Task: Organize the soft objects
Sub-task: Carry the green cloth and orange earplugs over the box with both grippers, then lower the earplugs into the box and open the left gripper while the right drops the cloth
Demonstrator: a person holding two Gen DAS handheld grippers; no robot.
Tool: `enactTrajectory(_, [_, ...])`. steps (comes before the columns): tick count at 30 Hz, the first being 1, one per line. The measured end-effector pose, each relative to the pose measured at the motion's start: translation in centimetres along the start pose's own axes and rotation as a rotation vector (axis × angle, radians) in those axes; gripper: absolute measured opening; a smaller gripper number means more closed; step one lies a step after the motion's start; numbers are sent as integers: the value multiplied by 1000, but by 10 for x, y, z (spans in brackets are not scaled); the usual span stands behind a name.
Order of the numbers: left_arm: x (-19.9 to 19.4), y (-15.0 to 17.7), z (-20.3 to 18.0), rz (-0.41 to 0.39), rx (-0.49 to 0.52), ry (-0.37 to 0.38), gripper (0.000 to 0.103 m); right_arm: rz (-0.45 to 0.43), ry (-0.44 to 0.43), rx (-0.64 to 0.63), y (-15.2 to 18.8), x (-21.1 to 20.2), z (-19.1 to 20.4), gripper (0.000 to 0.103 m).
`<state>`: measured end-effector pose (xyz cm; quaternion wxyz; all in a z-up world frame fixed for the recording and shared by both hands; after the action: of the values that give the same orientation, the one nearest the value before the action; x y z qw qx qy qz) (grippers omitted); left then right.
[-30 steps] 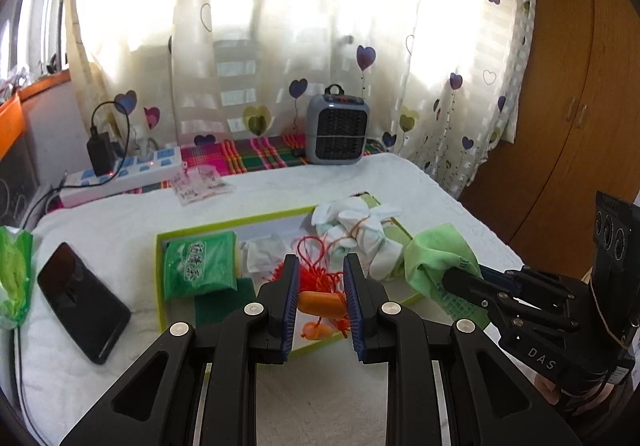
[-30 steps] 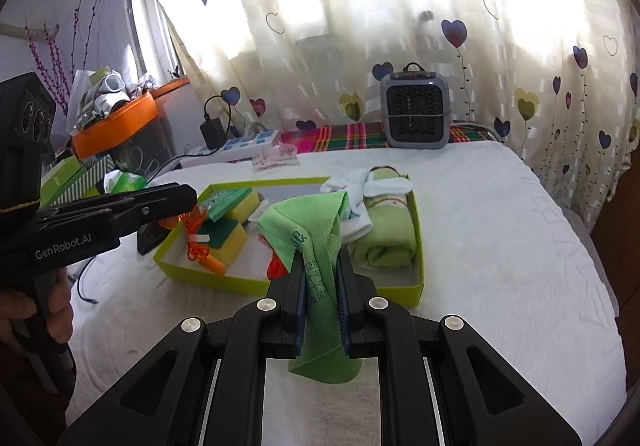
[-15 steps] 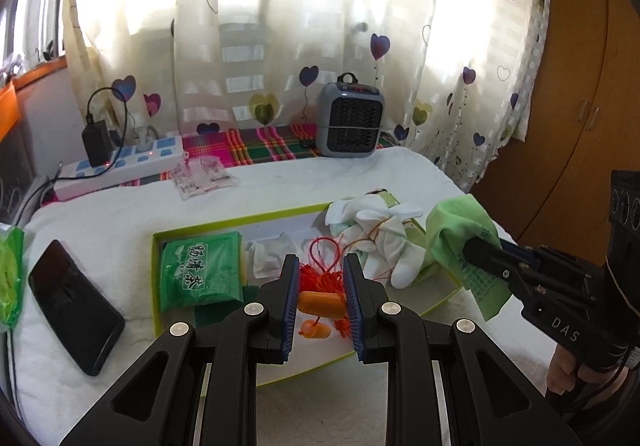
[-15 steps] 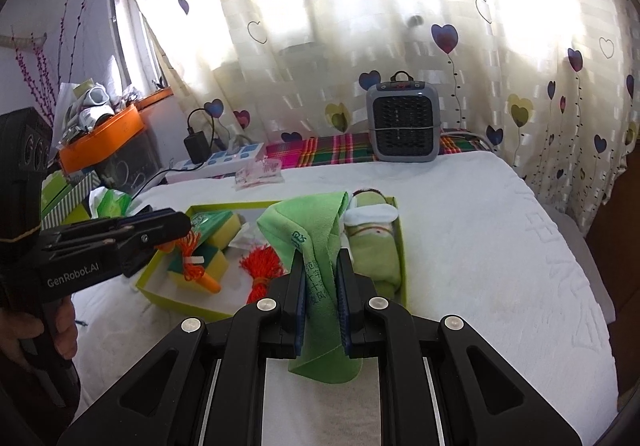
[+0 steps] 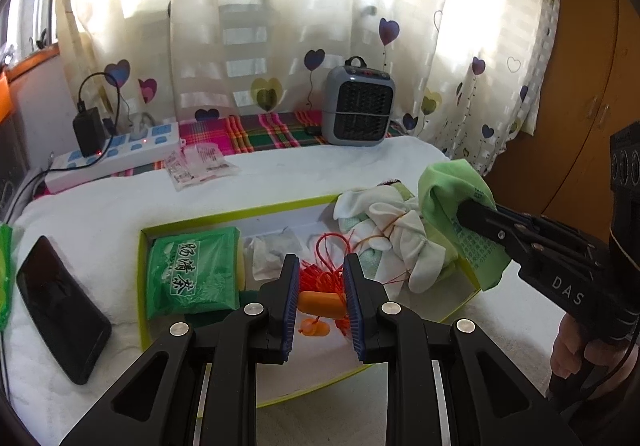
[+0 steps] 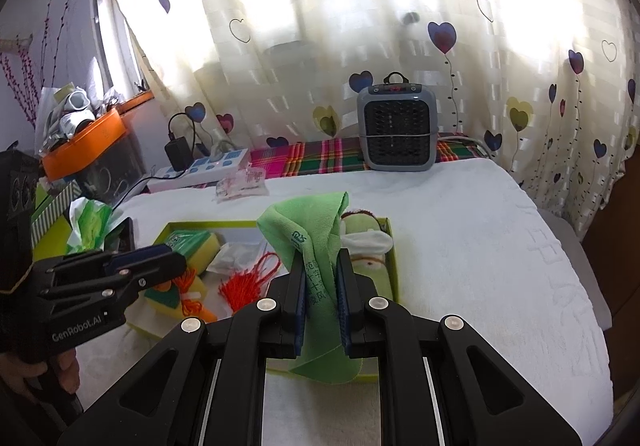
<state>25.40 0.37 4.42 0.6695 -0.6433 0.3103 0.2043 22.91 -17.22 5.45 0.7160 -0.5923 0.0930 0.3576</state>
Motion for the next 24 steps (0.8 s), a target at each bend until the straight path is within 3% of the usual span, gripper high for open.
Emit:
enactTrajectory(9, [17, 6, -3, 30, 11, -8, 21, 18, -5, 15, -6, 16, -3, 14])
enactTrajectory(24, [27, 12, -4, 66, 3, 4, 21, 98, -105, 13, -7, 54, 17, 14])
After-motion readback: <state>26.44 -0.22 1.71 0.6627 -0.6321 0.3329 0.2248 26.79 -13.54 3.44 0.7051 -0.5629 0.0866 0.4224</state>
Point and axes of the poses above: each gripper's, at about its wrist camera, not at the fingertips, and x roughly the way its jaws point, z to its left, y to its underside, the point moved 5 cm from there along x, roughly the way its jaws point, and after that the axes turned 12 degrees about -y, right-handed, at the moved point
